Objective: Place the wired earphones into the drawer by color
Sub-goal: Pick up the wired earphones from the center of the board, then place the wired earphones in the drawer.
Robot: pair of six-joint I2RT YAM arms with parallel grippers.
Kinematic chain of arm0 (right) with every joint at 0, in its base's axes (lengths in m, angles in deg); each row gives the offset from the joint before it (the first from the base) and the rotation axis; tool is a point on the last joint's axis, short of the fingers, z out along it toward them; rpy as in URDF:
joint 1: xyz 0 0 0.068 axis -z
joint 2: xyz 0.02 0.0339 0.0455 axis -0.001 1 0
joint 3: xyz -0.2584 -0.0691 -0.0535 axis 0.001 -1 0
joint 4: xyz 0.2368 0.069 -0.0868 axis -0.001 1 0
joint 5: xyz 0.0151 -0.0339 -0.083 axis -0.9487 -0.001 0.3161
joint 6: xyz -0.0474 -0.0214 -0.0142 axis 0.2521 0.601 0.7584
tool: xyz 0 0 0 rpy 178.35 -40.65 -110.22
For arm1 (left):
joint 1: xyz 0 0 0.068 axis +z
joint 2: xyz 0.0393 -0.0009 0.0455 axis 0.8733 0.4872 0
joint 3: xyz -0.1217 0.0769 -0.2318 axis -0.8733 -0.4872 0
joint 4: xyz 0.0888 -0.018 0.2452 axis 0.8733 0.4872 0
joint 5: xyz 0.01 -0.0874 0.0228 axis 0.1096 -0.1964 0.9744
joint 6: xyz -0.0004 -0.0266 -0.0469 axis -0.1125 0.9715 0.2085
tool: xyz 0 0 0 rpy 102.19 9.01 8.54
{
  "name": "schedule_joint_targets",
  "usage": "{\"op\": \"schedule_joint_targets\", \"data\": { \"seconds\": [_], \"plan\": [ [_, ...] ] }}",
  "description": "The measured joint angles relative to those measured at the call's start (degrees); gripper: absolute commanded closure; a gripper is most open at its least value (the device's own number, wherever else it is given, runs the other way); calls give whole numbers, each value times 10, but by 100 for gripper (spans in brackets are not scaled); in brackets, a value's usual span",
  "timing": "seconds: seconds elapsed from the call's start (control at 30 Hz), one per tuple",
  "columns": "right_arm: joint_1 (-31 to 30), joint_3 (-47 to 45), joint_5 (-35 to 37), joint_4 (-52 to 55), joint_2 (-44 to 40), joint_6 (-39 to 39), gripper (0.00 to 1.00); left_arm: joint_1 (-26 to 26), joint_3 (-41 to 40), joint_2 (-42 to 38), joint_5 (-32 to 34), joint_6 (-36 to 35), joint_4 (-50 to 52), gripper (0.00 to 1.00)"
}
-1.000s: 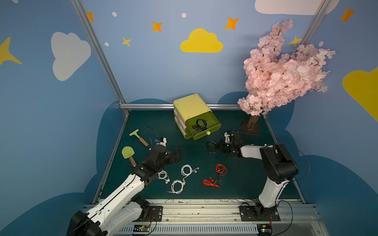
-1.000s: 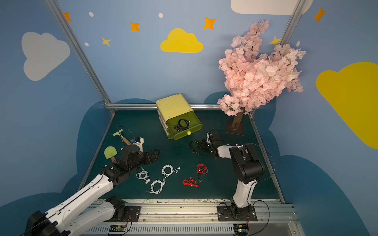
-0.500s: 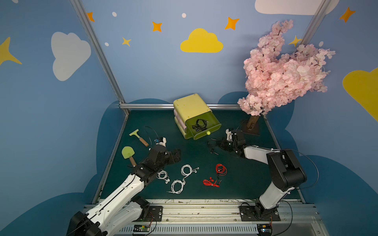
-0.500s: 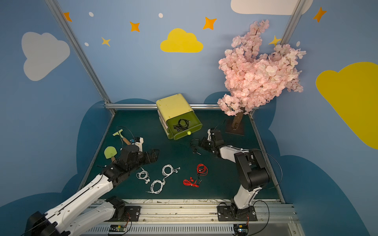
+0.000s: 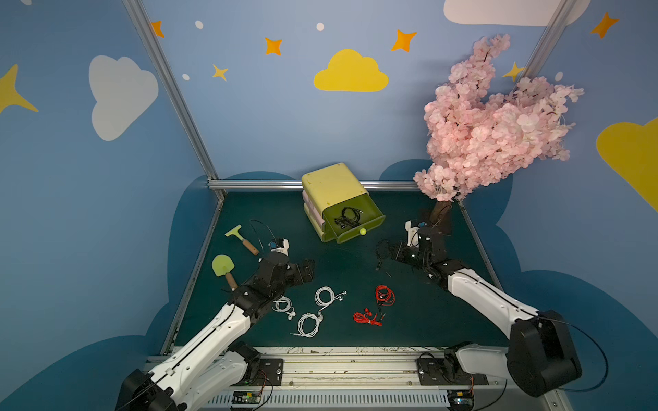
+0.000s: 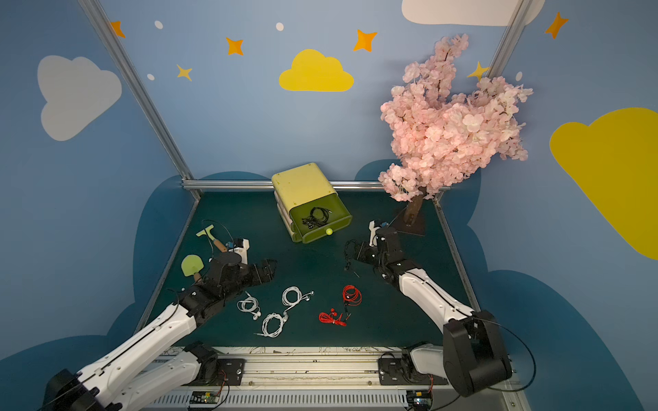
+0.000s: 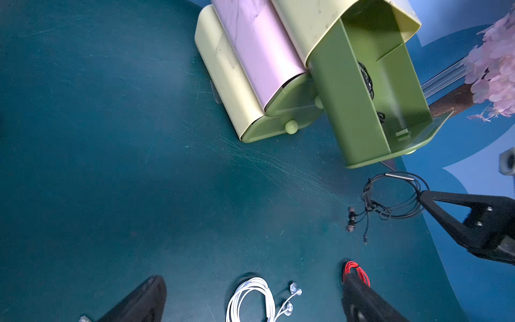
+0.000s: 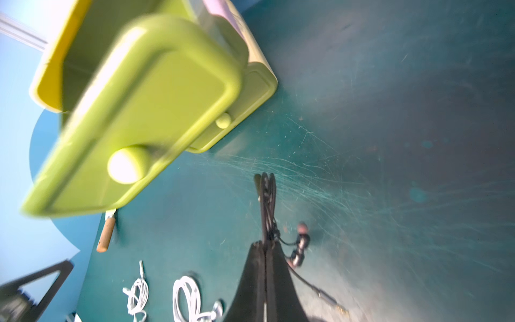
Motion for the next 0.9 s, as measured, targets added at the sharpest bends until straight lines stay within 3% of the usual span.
{"op": "schedule_joint_targets", "data": {
  "seconds": [0.43,0.7,0.9],
  "plan": [
    [-2,5,-3,41,-160,56,100,0,45,10,-4,-13,11,0],
    [-10,101,-33,54,-159,95,100,0,54,21,-15,-18,11,0],
    [-31,193,-53,48,-105,112,100,0,54,26,-17,-17,10,0]
  ]
}}
